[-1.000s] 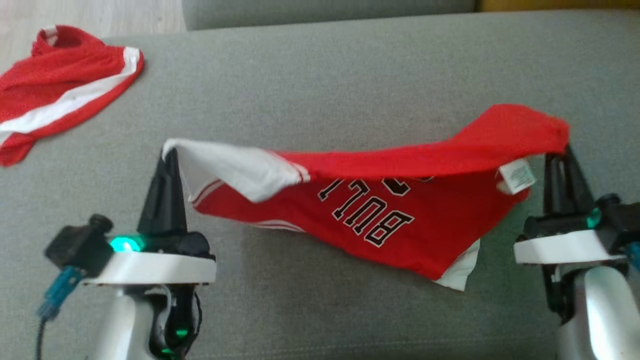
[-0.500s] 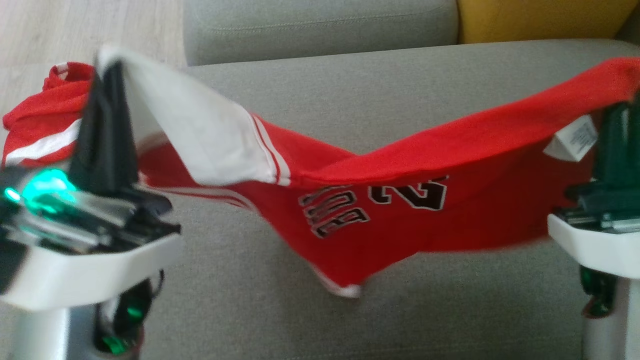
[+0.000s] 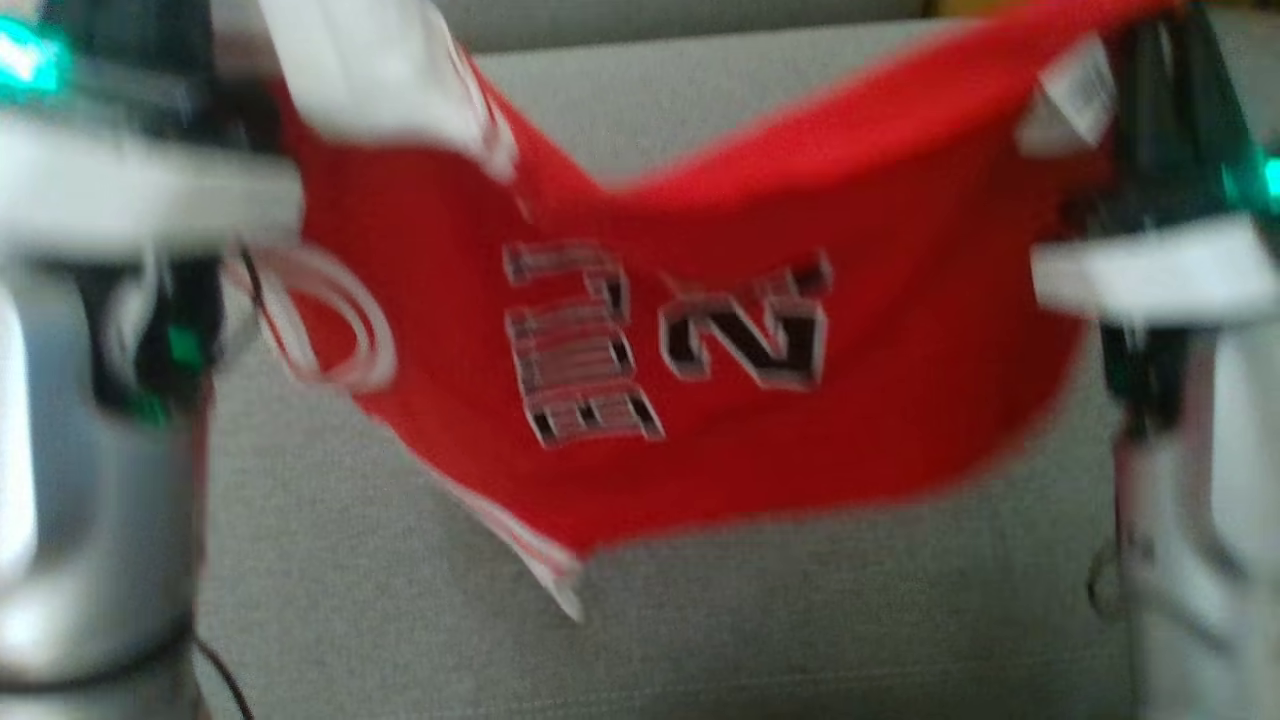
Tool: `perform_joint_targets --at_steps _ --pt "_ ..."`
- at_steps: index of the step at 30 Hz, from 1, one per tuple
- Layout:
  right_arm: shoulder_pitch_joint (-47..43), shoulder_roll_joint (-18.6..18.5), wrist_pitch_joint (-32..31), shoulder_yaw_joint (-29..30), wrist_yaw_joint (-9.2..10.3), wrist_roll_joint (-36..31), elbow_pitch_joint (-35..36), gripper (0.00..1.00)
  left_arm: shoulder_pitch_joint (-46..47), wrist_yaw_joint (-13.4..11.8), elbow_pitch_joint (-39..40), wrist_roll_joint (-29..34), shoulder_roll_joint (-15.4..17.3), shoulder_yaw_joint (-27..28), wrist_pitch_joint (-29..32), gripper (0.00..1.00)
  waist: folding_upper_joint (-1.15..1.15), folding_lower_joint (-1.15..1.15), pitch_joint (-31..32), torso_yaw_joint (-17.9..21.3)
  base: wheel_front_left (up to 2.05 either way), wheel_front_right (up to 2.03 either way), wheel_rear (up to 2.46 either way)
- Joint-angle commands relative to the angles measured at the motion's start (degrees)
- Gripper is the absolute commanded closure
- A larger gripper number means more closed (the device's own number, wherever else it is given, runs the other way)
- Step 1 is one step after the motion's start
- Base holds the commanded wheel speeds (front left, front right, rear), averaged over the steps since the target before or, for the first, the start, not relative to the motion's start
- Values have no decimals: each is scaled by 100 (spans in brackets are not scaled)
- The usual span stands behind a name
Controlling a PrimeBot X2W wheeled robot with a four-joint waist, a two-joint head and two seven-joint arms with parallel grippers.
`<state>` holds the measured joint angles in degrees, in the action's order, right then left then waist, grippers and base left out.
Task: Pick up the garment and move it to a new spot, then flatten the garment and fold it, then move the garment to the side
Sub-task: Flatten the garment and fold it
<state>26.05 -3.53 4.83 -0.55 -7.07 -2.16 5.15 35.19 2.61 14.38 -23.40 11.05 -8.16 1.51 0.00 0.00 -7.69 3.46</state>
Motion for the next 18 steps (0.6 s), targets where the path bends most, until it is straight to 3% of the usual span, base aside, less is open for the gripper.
perform_joint_targets --at_steps 1,5,9,13,18 --pt "667 -40 -9 -187 -42 21 -153 100 649 45 -183 28 261 249 65 100 0 0 -244 -4 0 0 0" --pt "2012 -17 89 -362 -42 -20 -1570 100 1866 86 -1483 139 248 160 83 100 0 0 -553 13 0 0 0" --pt "3285 15 317 -389 -42 -206 -3044 100 3010 -33 -2776 338 176 157 -179 100 0 0 -673 -19 0 0 0" --pt "4332 37 561 63 -42 -702 -4273 100 3985 -173 -3795 622 78 78 -739 100 0 0 -753 -145 0 0 0" --pt "4915 49 748 720 -42 -1438 -5155 100 4537 -4 -4620 580 -352 -141 -1258 100 0 0 -1103 -550 0 0 0"
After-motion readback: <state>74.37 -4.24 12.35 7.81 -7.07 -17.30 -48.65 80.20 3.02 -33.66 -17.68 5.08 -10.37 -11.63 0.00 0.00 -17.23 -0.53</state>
